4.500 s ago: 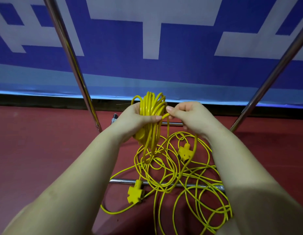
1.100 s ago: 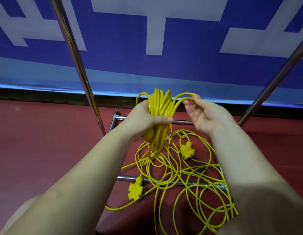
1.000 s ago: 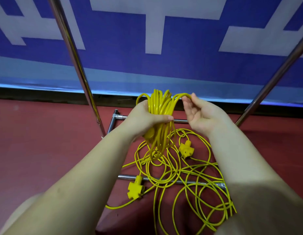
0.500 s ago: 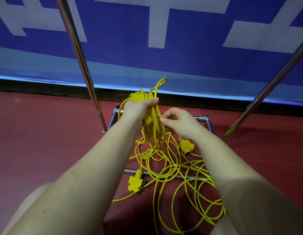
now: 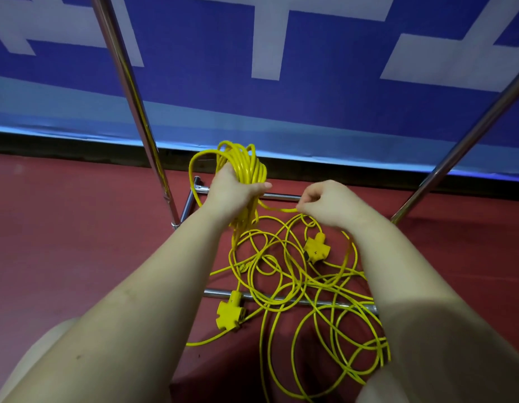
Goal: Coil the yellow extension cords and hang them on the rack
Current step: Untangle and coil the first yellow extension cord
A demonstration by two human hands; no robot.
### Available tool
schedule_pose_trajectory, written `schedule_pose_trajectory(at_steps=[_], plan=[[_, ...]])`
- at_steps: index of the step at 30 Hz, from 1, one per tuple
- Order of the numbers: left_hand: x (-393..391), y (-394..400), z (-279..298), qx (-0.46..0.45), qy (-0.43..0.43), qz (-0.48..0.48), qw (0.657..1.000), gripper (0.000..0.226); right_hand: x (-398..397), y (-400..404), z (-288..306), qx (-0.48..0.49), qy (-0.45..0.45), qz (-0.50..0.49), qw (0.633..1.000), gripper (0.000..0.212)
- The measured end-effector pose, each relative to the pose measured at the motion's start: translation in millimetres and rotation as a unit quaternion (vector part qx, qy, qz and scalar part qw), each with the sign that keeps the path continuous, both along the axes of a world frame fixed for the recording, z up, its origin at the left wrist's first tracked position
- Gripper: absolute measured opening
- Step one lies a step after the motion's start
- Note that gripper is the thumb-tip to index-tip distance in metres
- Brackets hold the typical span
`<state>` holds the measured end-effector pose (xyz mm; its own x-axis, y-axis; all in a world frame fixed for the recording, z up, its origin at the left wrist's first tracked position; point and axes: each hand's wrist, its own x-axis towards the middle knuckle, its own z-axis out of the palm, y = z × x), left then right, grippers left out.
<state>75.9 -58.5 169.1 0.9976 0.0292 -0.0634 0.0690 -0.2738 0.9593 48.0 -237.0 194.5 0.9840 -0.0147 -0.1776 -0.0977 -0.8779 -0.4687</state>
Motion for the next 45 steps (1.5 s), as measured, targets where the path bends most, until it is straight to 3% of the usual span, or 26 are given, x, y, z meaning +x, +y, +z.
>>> schedule_pose_trajectory(at_steps=[4, 6, 10, 13, 17, 22, 25, 28, 31, 34, 36, 39, 42, 45], plan=[[-6.3, -5.0, 3.4, 0.001, 0.011, -0.090, 0.996, 0.037, -3.4, 7.1, 13.3, 0.222, -0.014, 0.011, 0.975, 0.028], [-11.6, -9.3, 4.2, -0.068, 0.028, -0.117, 0.990, 0.024, -2.6, 8.9, 13.7, 0.274, -0.045, -0.016, 0.961, 0.033], [-17.9, -17.1, 4.1, -0.189, 0.085, -0.123, 0.970, 0.013, -1.6, 8.2, 17.1, 0.269, -0.115, -0.065, 0.954, 0.025], [-21.1, -22.1, 6.9, -0.229, 0.118, -0.118, 0.959, 0.016, -1.5, 1.7, 15.4, 0.257, -0.155, -0.101, 0.948, 0.025], [-20.9, -22.0, 11.7, -0.260, 0.135, -0.118, 0.949, 0.008, 0.5, -3.9, 12.3, 0.281, -0.143, -0.132, 0.940, 0.025], [-20.6, -21.6, 15.7, -0.217, 0.121, -0.127, 0.960, 0.056, 2.7, 5.9, 4.4, 0.362, -0.138, -0.134, 0.912, 0.024], [-19.9, -19.2, 17.3, -0.208, 0.098, -0.109, 0.967, 0.043, 2.1, 3.2, 3.5, 0.328, -0.132, -0.093, 0.931, 0.028], [-15.7, -14.3, 22.6, -0.234, 0.074, -0.037, 0.969, 0.020, 0.6, -3.9, -7.3, 0.267, 0.002, -0.018, 0.964, 0.036], [-7.4, -5.8, 29.0, -0.269, 0.057, 0.037, 0.961, 0.012, -3.1, -13.0, -21.9, 0.131, 0.145, 0.015, 0.981, 0.034], [-1.7, 5.7, 29.7, -0.258, 0.031, 0.100, 0.960, 0.014, -4.2, -15.1, -23.6, 0.085, 0.187, 0.020, 0.978, 0.021], [1.6, 13.0, 27.0, -0.245, 0.025, 0.128, 0.961, 0.024, -1.0, -13.2, -21.2, 0.164, 0.144, -0.057, 0.974, 0.007], [3.7, 17.7, 24.8, -0.227, 0.037, 0.146, 0.962, 0.027, 4.2, -16.9, -14.0, 0.294, -0.065, -0.221, 0.928, 0.023], [2.3, 17.0, 21.3, -0.172, 0.056, 0.147, 0.972, 0.025, 5.5, -22.4, -5.5, 0.261, -0.226, -0.242, 0.907, 0.014], [0.5, 15.6, 16.7, -0.090, 0.056, 0.091, 0.990, 0.025, 3.6, -18.6, -1.7, 0.273, -0.278, -0.213, 0.896, 0.002]])
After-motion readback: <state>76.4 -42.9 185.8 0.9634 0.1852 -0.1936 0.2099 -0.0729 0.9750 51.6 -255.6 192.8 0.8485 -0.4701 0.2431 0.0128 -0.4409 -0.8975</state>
